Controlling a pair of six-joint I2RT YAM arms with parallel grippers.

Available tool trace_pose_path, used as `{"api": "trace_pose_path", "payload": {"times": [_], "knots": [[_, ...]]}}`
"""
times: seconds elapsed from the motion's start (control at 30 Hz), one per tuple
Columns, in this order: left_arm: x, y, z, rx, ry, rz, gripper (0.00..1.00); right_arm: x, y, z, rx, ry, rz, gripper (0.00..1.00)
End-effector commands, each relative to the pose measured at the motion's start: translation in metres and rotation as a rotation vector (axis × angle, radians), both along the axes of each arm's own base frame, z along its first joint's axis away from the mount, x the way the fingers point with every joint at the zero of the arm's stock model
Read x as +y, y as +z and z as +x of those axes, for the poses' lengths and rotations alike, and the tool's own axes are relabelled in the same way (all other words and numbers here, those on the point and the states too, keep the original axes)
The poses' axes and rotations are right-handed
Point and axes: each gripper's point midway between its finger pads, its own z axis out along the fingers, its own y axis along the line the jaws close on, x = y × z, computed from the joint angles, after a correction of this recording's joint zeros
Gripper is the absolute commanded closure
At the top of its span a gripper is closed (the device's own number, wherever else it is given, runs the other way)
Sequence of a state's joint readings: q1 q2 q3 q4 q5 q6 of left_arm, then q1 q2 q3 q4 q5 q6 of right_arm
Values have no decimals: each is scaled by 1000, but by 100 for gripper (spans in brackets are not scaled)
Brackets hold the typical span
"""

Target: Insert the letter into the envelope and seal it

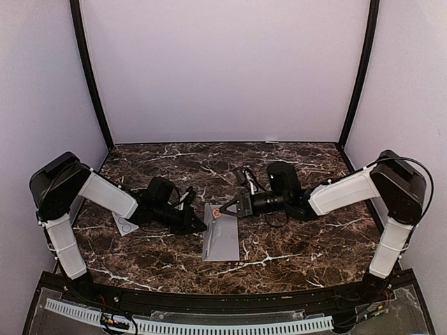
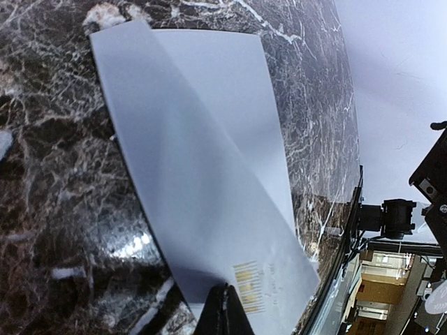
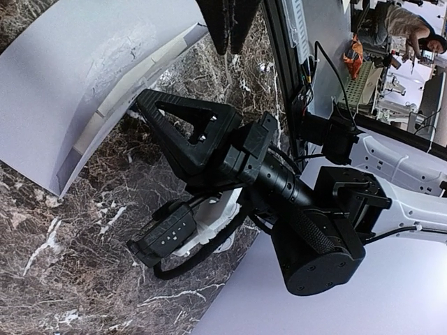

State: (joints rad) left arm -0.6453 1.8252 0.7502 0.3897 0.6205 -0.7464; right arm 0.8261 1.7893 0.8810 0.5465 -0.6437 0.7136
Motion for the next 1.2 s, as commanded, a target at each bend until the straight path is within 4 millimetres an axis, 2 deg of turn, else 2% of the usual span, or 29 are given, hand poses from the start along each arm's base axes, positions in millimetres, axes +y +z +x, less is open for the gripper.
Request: {"api": "trace_pose_path", "payload": {"times": [0.0, 0.23, 0.47, 0.57, 0.77, 1.17], "knots": [[-8, 5, 2, -22, -10, -35, 100, 0, 17, 0, -39, -15, 44, 100], [-16, 17, 5, -48, -23, -59, 100, -2, 7, 2, -19, -36, 33, 100], [-25, 47, 7, -105, -27, -97, 100, -5, 19, 2, -37, -47, 51, 100], [-28, 52, 8, -121, -27, -103, 100, -6, 24, 3, -47, -52, 57, 100], [-35, 45, 10, -118, -40, -100, 100, -8, 28, 3, -56, -61, 62, 100], [-44, 9, 6, -75, -62, -83, 100, -13, 25, 1, -44, -77, 52, 100]]}}
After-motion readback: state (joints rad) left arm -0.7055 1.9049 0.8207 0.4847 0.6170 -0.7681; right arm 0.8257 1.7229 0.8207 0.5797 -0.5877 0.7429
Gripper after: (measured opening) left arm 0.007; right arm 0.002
